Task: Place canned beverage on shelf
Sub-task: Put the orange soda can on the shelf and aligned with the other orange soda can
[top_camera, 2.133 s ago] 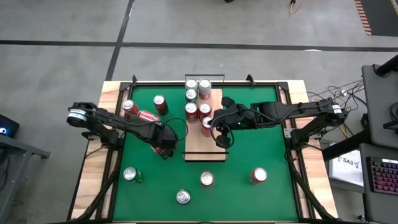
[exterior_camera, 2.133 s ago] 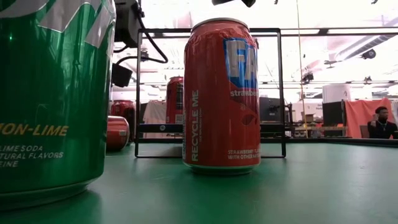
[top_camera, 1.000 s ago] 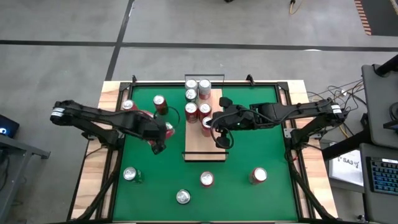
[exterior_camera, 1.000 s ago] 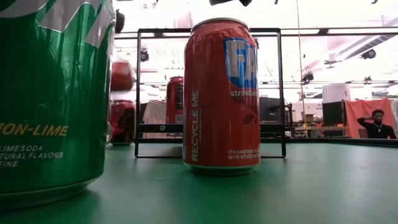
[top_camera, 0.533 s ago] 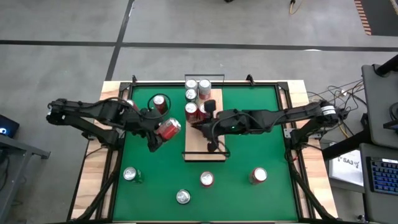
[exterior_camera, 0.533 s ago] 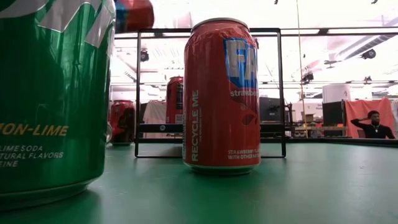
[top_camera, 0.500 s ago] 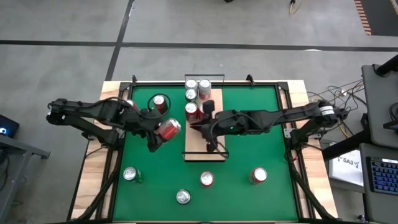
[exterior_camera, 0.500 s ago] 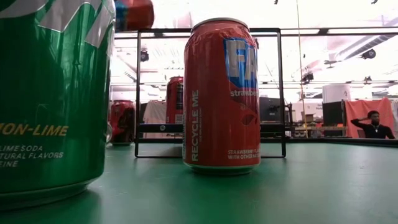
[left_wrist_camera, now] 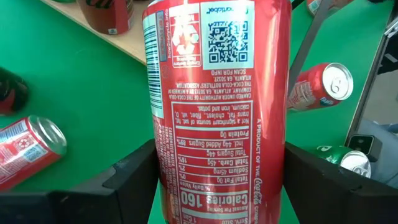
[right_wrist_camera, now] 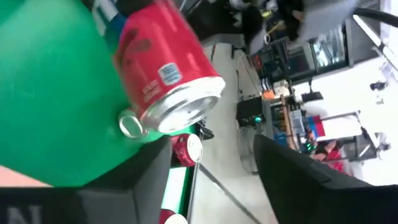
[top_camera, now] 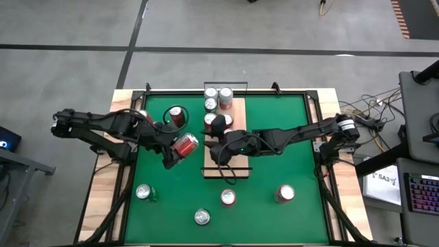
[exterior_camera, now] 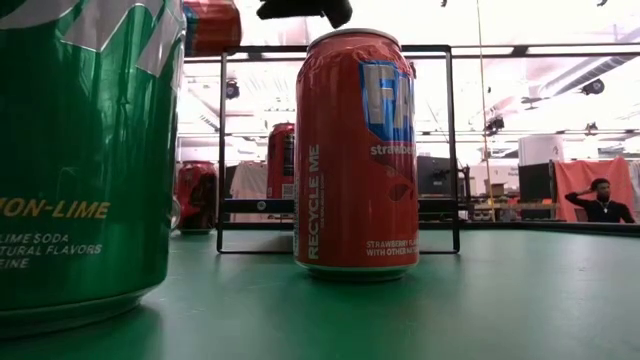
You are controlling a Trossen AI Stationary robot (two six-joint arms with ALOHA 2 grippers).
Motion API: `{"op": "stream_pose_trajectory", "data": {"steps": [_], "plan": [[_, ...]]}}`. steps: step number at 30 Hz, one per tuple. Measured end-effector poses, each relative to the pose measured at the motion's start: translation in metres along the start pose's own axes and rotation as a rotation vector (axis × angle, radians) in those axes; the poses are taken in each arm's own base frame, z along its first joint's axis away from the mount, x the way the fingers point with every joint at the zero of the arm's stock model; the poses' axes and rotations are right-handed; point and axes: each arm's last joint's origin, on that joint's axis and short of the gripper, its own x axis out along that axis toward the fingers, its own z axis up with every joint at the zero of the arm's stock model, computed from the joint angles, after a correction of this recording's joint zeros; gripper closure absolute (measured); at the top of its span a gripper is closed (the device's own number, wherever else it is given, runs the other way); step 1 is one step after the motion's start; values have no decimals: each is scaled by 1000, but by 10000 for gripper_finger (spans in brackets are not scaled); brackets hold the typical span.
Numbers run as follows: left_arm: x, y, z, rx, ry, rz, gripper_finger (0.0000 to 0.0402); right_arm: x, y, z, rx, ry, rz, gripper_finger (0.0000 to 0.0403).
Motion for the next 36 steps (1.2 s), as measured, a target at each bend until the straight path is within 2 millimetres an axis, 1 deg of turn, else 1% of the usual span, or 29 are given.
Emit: {"op": "stream_pose_trajectory", "data": {"steps": [3,6,11,15,21,26,30,36], "plan": [[0,0,0,-1,-4,-3,126,0,5,5,-36,-12,7,147],[-2,0,1,-5,-12,-12,126,-3,6,11,-33,-46,-13,128],[-5,-3,3,-38,-38,-66,126,-2,7,15,-64,-66,-36,125],[-6,-8,8,-52,-70,-137,126,2,13,18,-133,-82,-32,124],[-10,-7,7,-69,-83,-149,126,2,17,22,-145,-89,-35,124],[-14,-6,6,-81,-94,-160,126,5,20,24,-205,-90,-57,120],[-15,-5,6,-89,-96,-151,126,12,24,27,-263,-63,-121,109],[-18,-4,7,-95,-136,-153,126,19,28,27,-352,-54,-150,76]]}}
